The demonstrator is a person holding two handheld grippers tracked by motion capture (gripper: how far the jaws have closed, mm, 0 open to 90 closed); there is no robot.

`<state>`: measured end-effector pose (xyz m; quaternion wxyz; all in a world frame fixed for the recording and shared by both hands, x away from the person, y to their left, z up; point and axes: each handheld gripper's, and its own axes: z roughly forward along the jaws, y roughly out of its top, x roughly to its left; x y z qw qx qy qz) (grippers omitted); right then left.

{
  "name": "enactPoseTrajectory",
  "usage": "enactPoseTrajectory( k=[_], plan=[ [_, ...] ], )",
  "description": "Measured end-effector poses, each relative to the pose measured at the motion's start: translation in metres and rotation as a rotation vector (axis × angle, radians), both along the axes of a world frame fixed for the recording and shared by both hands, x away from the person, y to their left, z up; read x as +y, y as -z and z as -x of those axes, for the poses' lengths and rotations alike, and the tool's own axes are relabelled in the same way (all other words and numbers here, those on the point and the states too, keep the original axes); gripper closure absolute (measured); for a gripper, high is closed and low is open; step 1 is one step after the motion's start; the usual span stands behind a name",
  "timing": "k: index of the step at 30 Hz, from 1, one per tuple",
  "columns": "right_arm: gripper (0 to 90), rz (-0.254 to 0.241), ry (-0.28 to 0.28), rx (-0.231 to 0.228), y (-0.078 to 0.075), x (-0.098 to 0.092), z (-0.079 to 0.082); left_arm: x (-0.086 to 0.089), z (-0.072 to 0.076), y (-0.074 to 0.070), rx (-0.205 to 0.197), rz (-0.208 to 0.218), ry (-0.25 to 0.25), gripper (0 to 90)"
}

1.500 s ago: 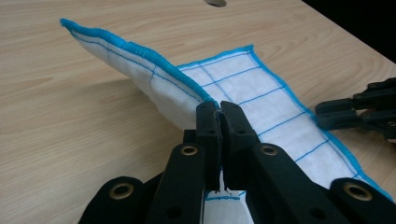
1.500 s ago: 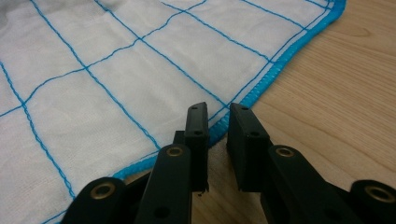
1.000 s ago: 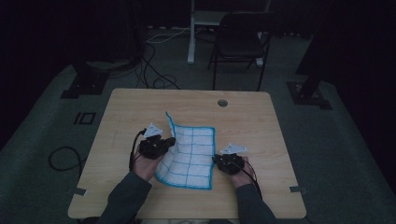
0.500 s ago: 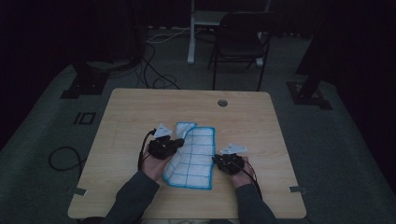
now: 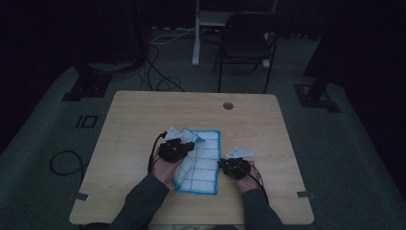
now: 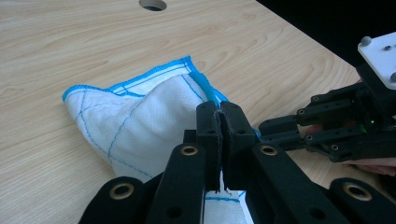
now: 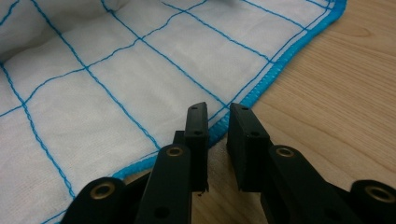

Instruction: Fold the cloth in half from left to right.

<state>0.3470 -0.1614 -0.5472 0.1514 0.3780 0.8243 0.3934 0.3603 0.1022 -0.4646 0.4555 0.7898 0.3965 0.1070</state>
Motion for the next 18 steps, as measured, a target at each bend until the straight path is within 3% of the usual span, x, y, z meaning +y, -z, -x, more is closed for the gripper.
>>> enactPoseTrajectory(
  k=[18],
  plan=[
    [78.4, 0.001, -0.001, 0.0, 0.0, 0.0, 0.0, -0.016, -0.005, 0.0, 0.006, -0.004, 0.024, 87.9]
  ],
)
